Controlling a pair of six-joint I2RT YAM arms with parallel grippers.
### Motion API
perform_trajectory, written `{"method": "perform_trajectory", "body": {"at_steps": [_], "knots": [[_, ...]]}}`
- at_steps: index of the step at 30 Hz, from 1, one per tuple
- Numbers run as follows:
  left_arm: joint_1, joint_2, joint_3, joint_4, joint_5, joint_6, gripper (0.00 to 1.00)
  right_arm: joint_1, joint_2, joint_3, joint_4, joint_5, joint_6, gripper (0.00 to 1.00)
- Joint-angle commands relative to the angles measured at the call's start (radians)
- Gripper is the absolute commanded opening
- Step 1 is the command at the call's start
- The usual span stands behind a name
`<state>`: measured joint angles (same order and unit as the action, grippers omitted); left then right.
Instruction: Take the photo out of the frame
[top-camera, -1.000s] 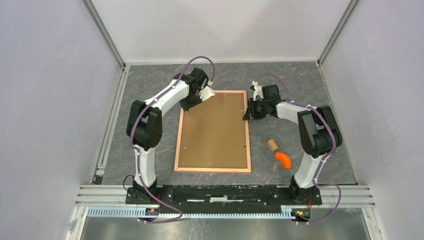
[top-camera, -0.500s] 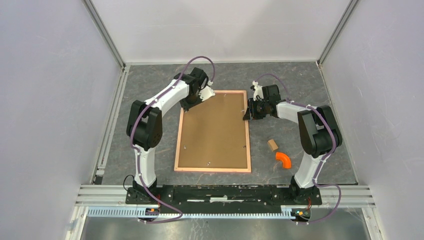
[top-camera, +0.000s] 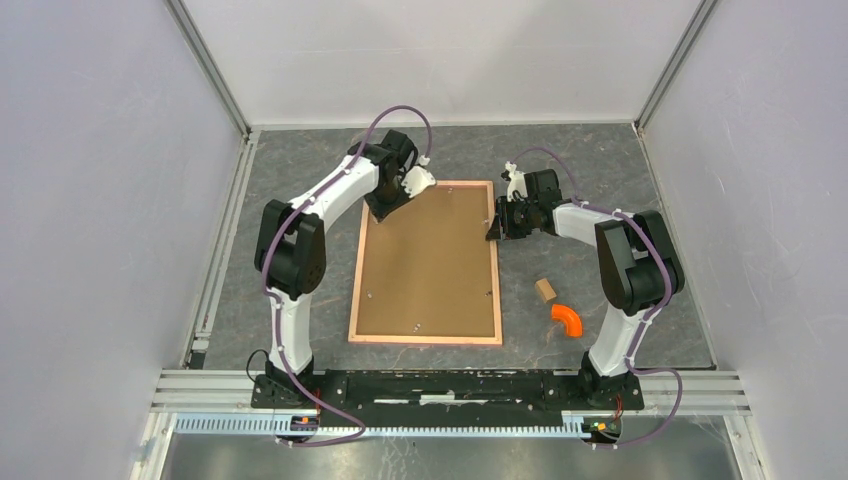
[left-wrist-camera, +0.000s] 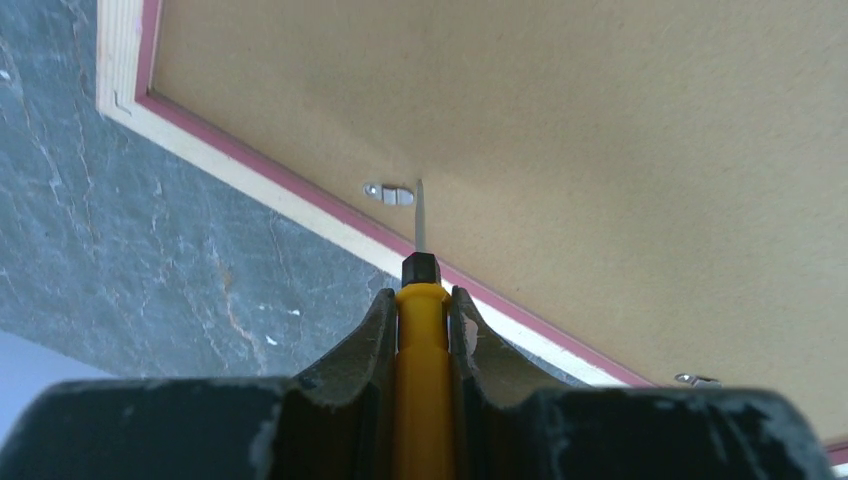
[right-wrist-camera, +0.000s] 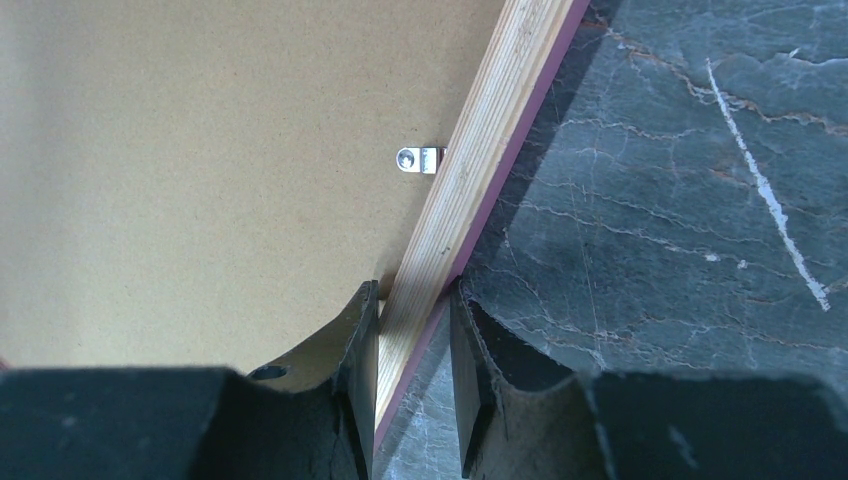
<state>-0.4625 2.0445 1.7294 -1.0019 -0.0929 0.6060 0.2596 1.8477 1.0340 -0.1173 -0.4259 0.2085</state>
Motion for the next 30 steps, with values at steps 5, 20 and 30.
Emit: {"method": "perform_trajectory", "body": {"at_steps": [5,20,30], "knots": [[-0.010,0.027,0.053,0.030,0.088,-0.046,0.02,0.009,0.074,-0.009,-0.021,-0.003,-0.032,0.00],[0.141,-0.228,-0.051,0.061,0.330,-0.169,0.02,0.062,0.204,0.300,-0.245,0.190,-0.321,0.00],[0.260,-0.312,-0.103,0.059,0.419,-0.176,0.02,0.191,0.376,0.733,-0.417,0.190,-0.810,0.00]]}}
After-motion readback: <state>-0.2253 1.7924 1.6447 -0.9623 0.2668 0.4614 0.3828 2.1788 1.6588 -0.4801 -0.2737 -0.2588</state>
